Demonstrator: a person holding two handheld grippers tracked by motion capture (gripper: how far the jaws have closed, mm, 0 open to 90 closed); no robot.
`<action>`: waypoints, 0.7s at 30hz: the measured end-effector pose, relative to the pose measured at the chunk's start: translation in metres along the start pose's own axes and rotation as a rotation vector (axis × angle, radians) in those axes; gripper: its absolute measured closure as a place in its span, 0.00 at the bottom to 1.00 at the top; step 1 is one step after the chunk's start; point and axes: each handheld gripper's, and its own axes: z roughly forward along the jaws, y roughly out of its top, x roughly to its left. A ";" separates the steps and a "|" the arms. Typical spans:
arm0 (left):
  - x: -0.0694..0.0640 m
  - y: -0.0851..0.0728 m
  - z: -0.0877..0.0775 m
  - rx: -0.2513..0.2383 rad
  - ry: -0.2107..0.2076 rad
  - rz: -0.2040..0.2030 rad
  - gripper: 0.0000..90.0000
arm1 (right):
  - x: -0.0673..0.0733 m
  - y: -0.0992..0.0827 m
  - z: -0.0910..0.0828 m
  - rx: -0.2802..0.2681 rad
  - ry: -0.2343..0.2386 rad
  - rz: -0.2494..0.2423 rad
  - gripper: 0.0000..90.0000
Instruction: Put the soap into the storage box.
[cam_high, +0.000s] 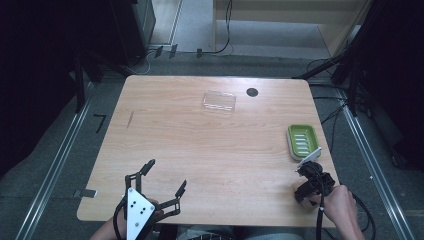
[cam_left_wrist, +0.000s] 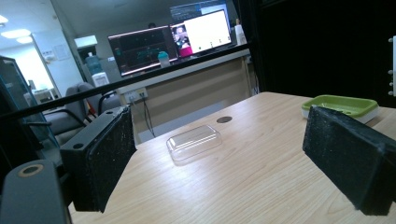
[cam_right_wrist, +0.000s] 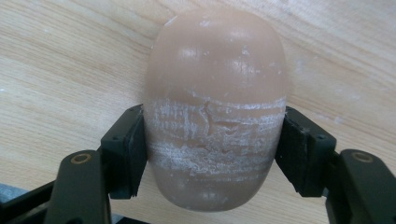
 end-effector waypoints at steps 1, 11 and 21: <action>0.000 0.000 0.000 0.000 0.001 -0.001 0.11 | 0.000 0.000 -0.002 -0.005 0.001 0.000 0.37; 0.000 0.000 0.000 0.001 0.002 -0.002 0.11 | -0.006 0.000 -0.010 -0.013 -0.015 -0.004 0.37; 0.000 0.000 0.000 0.005 0.001 -0.003 0.11 | -0.008 0.001 -0.015 -0.021 -0.019 -0.015 0.37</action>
